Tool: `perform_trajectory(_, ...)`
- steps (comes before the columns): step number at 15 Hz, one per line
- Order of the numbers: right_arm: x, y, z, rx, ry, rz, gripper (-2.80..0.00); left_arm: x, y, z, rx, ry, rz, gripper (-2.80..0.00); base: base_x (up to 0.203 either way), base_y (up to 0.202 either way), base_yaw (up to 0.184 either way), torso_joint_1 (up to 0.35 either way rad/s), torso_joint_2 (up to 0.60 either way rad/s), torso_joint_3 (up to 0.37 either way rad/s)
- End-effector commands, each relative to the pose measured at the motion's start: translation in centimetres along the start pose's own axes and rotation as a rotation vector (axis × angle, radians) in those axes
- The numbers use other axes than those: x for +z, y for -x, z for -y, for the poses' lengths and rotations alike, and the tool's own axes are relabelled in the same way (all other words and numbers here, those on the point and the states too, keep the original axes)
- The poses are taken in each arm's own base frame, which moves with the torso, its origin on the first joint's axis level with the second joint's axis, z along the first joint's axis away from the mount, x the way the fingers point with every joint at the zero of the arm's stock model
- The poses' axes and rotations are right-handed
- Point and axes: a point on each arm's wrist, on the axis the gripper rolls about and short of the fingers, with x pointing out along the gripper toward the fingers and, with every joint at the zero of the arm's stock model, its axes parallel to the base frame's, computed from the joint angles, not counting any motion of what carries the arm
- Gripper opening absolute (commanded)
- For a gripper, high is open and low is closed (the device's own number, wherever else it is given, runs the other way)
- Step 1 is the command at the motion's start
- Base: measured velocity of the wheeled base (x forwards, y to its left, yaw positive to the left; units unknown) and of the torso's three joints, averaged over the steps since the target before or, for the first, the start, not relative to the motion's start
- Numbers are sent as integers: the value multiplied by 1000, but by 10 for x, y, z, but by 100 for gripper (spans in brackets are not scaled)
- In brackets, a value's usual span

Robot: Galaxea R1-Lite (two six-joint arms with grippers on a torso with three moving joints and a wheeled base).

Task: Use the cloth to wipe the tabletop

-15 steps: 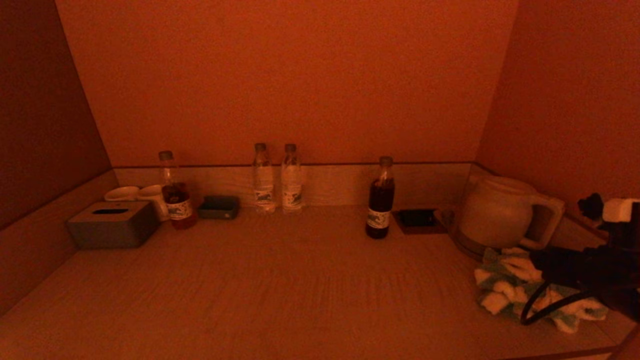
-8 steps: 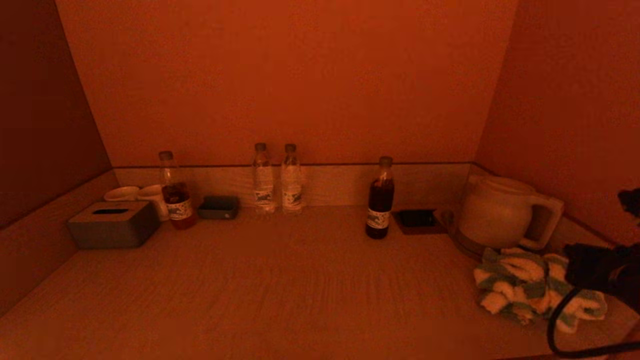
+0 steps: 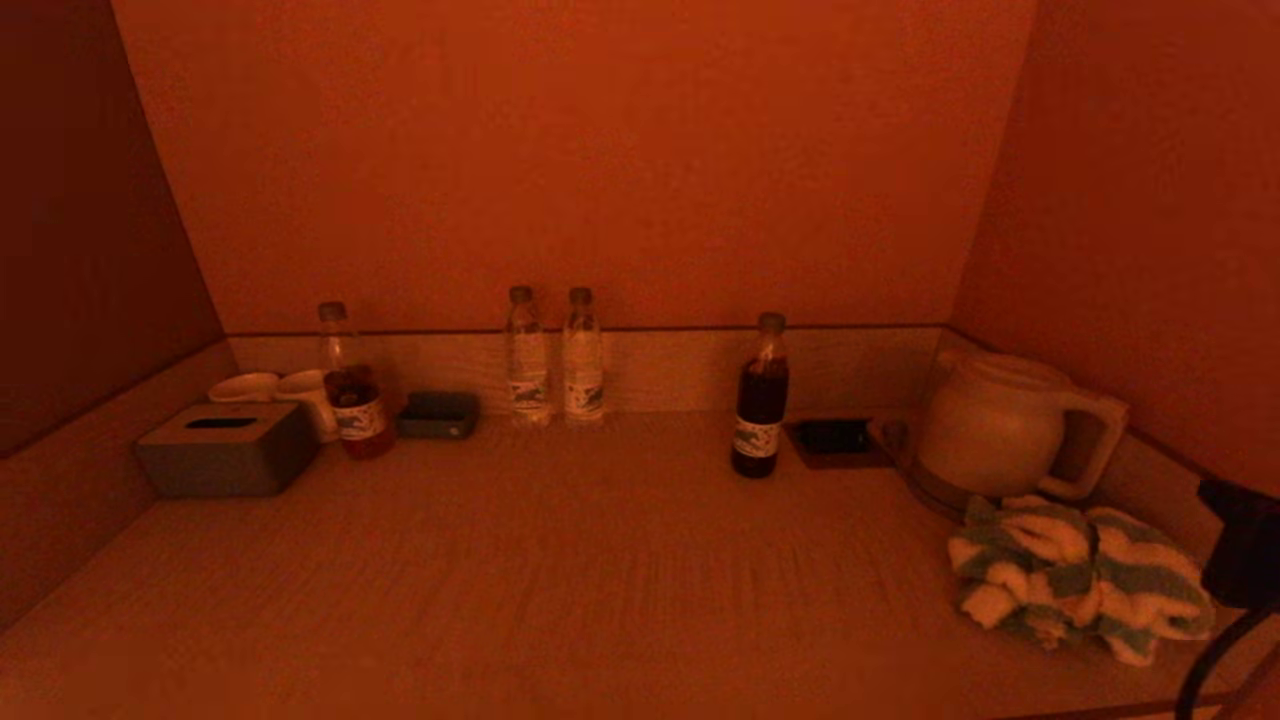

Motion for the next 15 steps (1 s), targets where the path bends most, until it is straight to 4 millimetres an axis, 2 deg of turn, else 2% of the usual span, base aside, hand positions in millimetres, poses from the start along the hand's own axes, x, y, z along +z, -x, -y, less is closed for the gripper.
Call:
perform_trajectory(1,2,19,1,20,13,45,-280,0,0,0,0,0,1,-280,0,0,0,0,0,0)
perform_trajectory(2,2,26,2,27,18,61,-280,0,0,0,0,0,1,-280,0,0,0,0,0,0)
perform_trajectory(5,-1,64,8,33,21,136,-280,0,0,0,0,0,1,-280,0,0,0,0,0,0)
perform_trajectory(8,-4,73,10,30,29,126,-280,0,0,0,0,0,1,-280,0,0,0,0,0,0)
perform_trajectory(10,-8,95,15,20,26,175,-280,0,0,0,0,0,1,-280,0,0,0,0,0,0)
perform_trajectory(12,-12,105,17,13,37,171,-280,0,0,0,0,0,1,-280,0,0,0,0,0,0)
perform_trajectory(15,-12,105,17,13,38,171,-280,0,0,0,0,0,1,-280,0,0,0,0,0,0)
